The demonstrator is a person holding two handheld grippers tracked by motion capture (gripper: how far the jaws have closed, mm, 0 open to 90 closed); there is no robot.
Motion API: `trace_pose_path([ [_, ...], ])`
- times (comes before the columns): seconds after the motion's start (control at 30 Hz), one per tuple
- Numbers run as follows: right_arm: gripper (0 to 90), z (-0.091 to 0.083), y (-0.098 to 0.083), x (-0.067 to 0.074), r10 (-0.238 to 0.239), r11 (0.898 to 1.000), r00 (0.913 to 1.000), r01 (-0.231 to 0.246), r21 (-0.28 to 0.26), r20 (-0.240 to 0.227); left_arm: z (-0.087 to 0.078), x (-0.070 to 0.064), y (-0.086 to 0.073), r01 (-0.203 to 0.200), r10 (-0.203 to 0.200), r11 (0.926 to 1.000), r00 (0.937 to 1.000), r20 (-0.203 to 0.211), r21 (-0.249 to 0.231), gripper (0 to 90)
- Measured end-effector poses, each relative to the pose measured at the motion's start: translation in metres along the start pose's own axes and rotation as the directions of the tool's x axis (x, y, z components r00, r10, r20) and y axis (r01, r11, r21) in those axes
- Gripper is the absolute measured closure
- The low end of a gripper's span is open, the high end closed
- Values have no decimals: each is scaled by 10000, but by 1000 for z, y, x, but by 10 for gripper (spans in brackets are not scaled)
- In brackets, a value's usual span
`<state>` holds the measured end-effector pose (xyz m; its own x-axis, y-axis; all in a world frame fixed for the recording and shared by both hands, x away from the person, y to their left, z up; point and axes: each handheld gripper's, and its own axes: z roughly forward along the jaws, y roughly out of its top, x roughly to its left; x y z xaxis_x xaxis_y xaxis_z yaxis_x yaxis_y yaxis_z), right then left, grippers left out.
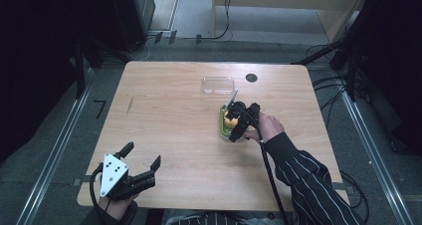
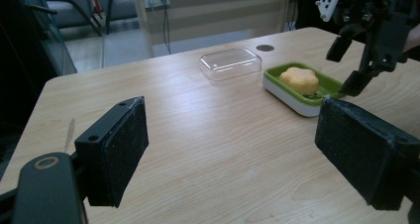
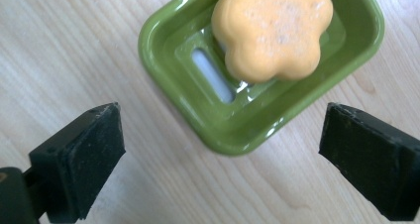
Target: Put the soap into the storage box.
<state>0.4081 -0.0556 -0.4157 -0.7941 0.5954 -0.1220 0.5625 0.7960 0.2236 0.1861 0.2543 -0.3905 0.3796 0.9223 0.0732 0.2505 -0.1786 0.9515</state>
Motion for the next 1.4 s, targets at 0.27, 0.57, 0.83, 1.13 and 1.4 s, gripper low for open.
trace_pose_path([
  [0.27, 5, -9, -17, 9, -84, 10000, 9999, 84, 43, -59, 0, 0, 0, -16, 16, 10000, 10000, 0, 10, 137],
  [0.57, 0, -16, -36, 18, -78, 10000, 9999, 79, 26, -153, 0, -1, 0, -38, 38, 10000, 10000, -3, 25, 137],
  [0.83, 0, -14, -59, 24, -62, 9991, 9996, 75, 413, -292, 1, -1, 0, -79, 79, 10000, 10000, 15, 52, 137],
  [1.13, 0, -12, -82, 29, 116, 9982, 9991, -93, 587, -405, 1, -1, 0, -83, 83, 10000, 10000, 26, 53, 137],
  [1.4, 0, -3, -106, 40, 199, 9959, 9984, -152, 893, -523, 1, -1, 1, -66, 65, 10000, 10000, 54, 35, 137],
])
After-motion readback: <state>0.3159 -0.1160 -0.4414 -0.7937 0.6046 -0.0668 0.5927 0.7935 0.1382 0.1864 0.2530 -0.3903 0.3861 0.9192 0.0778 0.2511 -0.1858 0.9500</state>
